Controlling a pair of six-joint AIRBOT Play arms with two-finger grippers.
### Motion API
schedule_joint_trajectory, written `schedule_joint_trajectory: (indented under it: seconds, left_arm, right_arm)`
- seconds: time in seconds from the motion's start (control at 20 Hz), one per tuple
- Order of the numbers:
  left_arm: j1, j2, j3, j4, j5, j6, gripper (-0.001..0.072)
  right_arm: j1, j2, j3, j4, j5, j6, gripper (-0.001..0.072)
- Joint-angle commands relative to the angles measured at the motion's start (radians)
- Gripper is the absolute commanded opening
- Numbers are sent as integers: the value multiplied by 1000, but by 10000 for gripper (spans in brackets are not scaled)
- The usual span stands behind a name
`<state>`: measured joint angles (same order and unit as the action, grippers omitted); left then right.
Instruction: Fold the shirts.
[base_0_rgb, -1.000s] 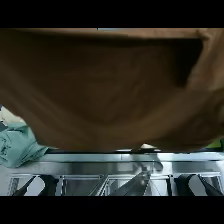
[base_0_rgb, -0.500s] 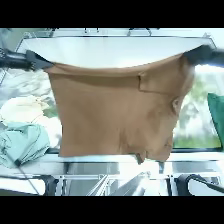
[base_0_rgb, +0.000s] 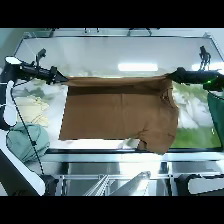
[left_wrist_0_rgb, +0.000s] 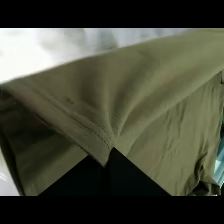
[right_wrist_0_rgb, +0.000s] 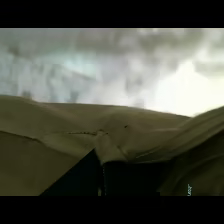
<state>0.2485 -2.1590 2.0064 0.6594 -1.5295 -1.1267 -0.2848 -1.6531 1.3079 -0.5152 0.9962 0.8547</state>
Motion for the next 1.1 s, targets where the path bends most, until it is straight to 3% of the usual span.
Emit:
schedule_joint_trajectory:
  seconds: [0.0, 0.2, 0.3, 0.35, 0.4, 0.45, 0.6, 0.7, 0.75, 0.85, 0.9, 0.95, 1.0, 1.05]
  left_arm:
    - [-2, -32, -63, 65, -36, -16, 18]
    - [-2, -32, -160, 139, -59, -23, 16]
    - [-3, -32, -186, 134, -63, -23, 19]
    - [-7, -32, -187, 129, -80, -24, 68]
    - [-8, -32, -170, 134, -111, -27, 267]
    - [-3, -32, -134, 134, -164, -45, 327]
    - [36, -19, 7, 131, -300, -159, 326]
    - [71, 52, -12, 134, -288, -164, 325]
    - [86, 99, -60, 135, -286, -151, 325]
    - [112, 200, -206, 136, -269, -112, 325]
    - [126, 250, -294, 136, -253, -96, 325]
    - [142, 304, -399, 136, -230, -79, 325]
    - [156, 349, -494, 136, -211, -59, 325]
    - [171, 390, -588, 138, -188, -43, 325]
  right_arm:
    - [-19, -42, -1, -132, 77, 18, 16]
    - [-18, -87, -11, -291, 105, 90, 16]
    - [-16, -99, -11, -293, 104, 90, 18]
    - [-14, -98, -11, -293, 106, 106, 100]
    - [-19, -91, -9, -298, 123, 123, 307]
    - [-34, -76, -8, -306, 161, 140, 350]
    - [-132, 2, -11, -398, 323, 251, 341]
    - [-207, 77, -67, -417, 439, 304, 331]
    - [-247, 138, -135, -418, 465, 309, 234]
    - [-321, 287, -314, -452, 439, 353, 228]
    - [-357, 363, -416, -496, 414, 409, 275]
    - [-387, 424, -509, -541, 397, 482, 472]
    - [-410, 478, -605, -578, 387, 550, 607]
    - [-423, 516, -689, -584, 381, 592, 597]
